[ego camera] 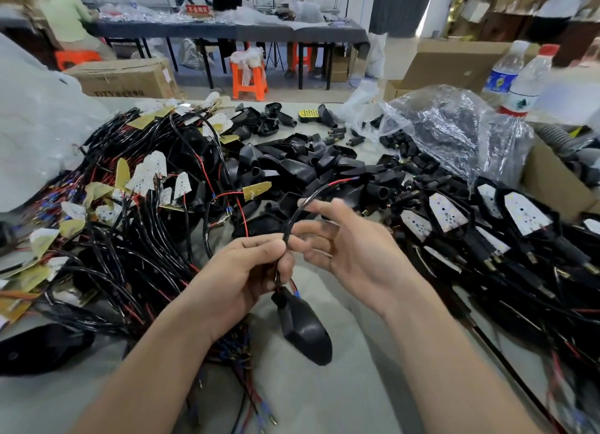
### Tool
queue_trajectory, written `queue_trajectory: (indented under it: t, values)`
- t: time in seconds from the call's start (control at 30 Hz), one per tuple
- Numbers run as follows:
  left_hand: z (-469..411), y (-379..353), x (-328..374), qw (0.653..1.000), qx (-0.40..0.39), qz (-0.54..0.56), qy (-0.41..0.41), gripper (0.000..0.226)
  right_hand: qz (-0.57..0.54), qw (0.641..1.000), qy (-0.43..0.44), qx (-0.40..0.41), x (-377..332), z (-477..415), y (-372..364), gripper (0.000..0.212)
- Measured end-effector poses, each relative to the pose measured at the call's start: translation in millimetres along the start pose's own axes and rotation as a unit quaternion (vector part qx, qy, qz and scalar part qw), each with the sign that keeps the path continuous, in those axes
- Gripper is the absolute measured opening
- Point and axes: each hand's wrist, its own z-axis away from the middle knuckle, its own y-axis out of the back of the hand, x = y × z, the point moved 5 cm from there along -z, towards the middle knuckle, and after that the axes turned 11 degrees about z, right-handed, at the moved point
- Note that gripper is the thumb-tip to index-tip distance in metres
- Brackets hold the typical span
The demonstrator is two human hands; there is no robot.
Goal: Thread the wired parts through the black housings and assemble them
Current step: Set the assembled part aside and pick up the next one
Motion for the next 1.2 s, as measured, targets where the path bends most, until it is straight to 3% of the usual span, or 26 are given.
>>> queue_trajectory:
  t: [0.1, 0.17, 0.27, 0.33, 0.4, 0.5, 0.6, 0.7, 0.83, 0.97, 1.07, 1.13, 1.2]
  values:
    - [-1.3, 0.7, 1.9, 0.997, 0.049, 0.048, -0.027, 0.020, 0.080, 0.996, -0.007, -0.050, 8.1, 8.5, -18.8, 0.025]
    - [-2.2, 2.9, 5.3, 0.991, 0.083, 0.089, -0.049, 0.022, 0.116, 0.990, 0.001, -0.078, 17.2, 15.0, -28.8, 0.027]
    - [-1.9, 7.7, 10.7, 0.981, 0.126, 0.125, -0.074, 0.018, 0.214, 0.975, 0.047, -0.042, 22.5, 16.8, -36.0, 0.048]
    - [-1.5, 8.5, 12.0, 0.980, 0.138, 0.118, -0.084, 0.016, 0.258, 0.964, 0.068, -0.010, 26.0, 16.0, -37.2, 0.041]
    - [-0.5, 8.8, 13.4, 0.980, 0.150, 0.086, -0.100, 0.015, 0.241, 0.968, 0.066, 0.011, 29.4, 14.3, -38.1, 0.036]
    - [0.5, 5.1, 10.4, 0.983, 0.158, -0.038, -0.089, 0.010, 0.225, 0.972, 0.060, 0.027, 33.3, 12.4, -36.9, 0.045]
    - [-2.5, 0.7, 0.9, 0.978, 0.162, -0.117, -0.057, 0.017, 0.227, 0.973, 0.053, 0.000, 33.4, 14.1, -35.9, 0.046]
    - [-3.4, 1.2, 1.6, 0.972, 0.175, -0.141, -0.070, 0.028, 0.204, 0.978, 0.000, -0.036, 33.7, 17.3, -29.4, 0.047]
    - [-3.9, 9.0, 8.7, 0.959, 0.216, -0.131, -0.126, 0.034, 0.157, 0.980, -0.074, -0.092, 33.4, 20.1, -15.0, 0.070]
    - [-3.9, 11.6, 9.7, 0.957, 0.230, -0.108, -0.141, 0.026, 0.166, 0.976, -0.076, -0.117, 31.8, 20.5, -12.2, 0.044]
    - [-4.1, 10.9, 7.1, 0.958, 0.222, -0.125, -0.135, 0.022, 0.189, 0.968, -0.088, -0.141, 36.3, 22.2, -12.0, 0.041]
    - [-3.9, 11.9, 7.2, 0.955, 0.228, -0.133, -0.137, 0.021, 0.213, 0.967, -0.068, -0.119, 34.8, 21.6, -12.9, 0.042]
    - [-2.5, 15.0, 9.7, 0.946, 0.250, -0.137, -0.153, 0.021, 0.285, 0.958, -0.021, -0.033, 27.6, 18.9, -9.4, 0.041]
